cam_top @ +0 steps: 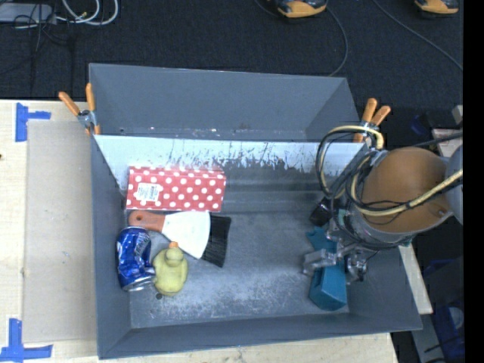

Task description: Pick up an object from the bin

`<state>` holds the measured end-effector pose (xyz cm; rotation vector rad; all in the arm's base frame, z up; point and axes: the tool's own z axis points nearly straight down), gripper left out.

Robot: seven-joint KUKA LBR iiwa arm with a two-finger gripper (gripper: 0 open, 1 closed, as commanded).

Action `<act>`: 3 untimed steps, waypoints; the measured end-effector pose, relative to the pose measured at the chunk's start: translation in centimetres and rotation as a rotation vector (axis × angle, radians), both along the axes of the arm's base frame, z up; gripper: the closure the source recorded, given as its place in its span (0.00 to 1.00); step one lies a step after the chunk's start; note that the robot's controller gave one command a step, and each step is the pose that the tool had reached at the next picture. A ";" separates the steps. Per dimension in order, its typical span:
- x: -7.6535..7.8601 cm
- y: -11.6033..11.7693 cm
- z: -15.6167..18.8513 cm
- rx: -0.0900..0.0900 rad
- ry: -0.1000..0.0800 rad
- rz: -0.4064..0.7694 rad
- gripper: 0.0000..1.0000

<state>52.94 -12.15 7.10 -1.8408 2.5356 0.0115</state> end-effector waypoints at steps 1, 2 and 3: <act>0.0 0.0 0.0 0.000 0.000 0.000 1.00; -0.1 0.1 0.3 0.002 0.001 -0.001 1.00; -0.3 0.0 2.2 0.001 0.010 0.000 1.00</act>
Offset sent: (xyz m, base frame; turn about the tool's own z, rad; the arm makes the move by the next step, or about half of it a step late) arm 0.0000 0.0000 0.0937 0.0000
